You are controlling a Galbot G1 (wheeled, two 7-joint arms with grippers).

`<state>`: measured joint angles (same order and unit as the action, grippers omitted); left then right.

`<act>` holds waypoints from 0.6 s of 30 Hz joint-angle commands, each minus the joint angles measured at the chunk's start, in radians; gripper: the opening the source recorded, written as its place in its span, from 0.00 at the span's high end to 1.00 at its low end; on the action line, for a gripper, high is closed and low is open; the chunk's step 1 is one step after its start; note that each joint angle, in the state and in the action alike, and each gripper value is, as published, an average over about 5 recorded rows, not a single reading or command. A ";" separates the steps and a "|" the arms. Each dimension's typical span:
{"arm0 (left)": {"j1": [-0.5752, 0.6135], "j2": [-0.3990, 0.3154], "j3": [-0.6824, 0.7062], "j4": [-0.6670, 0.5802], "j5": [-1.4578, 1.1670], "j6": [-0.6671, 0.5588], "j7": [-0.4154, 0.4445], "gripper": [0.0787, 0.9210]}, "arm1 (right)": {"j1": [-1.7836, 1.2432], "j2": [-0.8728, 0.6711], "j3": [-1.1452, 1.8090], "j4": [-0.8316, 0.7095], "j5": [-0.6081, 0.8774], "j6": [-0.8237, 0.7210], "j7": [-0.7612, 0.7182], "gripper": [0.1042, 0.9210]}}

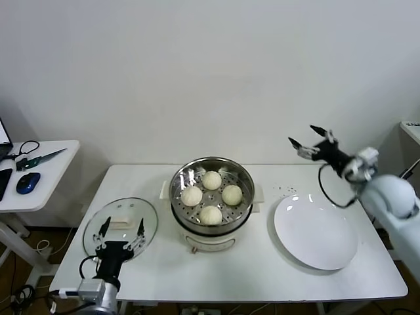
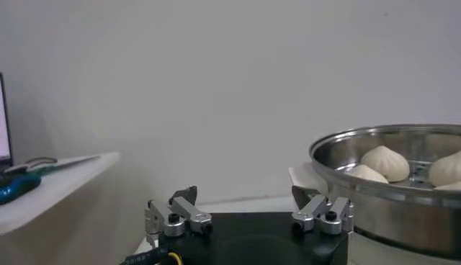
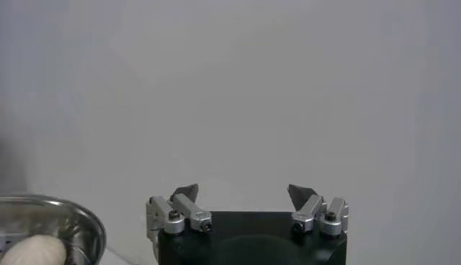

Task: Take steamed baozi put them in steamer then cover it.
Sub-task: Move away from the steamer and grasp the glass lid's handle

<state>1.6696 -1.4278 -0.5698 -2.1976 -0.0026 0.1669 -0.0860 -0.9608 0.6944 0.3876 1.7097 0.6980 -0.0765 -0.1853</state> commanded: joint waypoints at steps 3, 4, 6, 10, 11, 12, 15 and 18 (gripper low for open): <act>-0.012 0.018 0.003 0.008 0.073 -0.031 -0.003 0.12 | -0.628 0.415 0.359 0.053 -0.143 0.505 0.011 0.12; -0.011 0.022 0.004 0.011 0.090 -0.044 -0.005 0.12 | -0.631 0.446 0.344 0.049 -0.145 0.534 0.004 0.12; -0.006 0.029 0.003 0.019 0.127 -0.070 -0.010 0.12 | -0.640 0.496 0.318 0.043 -0.152 0.571 -0.008 0.12; 0.008 0.046 -0.004 0.035 0.200 -0.123 -0.030 0.12 | -0.660 0.551 0.273 0.022 -0.185 0.607 -0.017 0.12; 0.012 0.050 -0.005 0.037 0.219 -0.133 -0.037 0.12 | -0.664 0.558 0.263 0.014 -0.197 0.615 -0.016 0.12; 0.016 0.055 -0.006 0.038 0.242 -0.141 -0.046 0.12 | -0.666 0.563 0.254 0.007 -0.207 0.621 -0.015 0.12; 0.024 0.073 -0.009 0.049 0.383 -0.162 -0.092 0.12 | -0.671 0.569 0.231 -0.012 -0.220 0.633 -0.006 0.12; 0.028 0.103 -0.031 0.087 0.655 -0.196 -0.127 0.12 | -0.673 0.566 0.206 -0.025 -0.220 0.637 0.006 0.12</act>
<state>1.6906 -1.3409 -0.5969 -2.1238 0.4058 0.0226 -0.1709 -1.5105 1.1248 0.6090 1.7097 0.5379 0.4146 -0.1852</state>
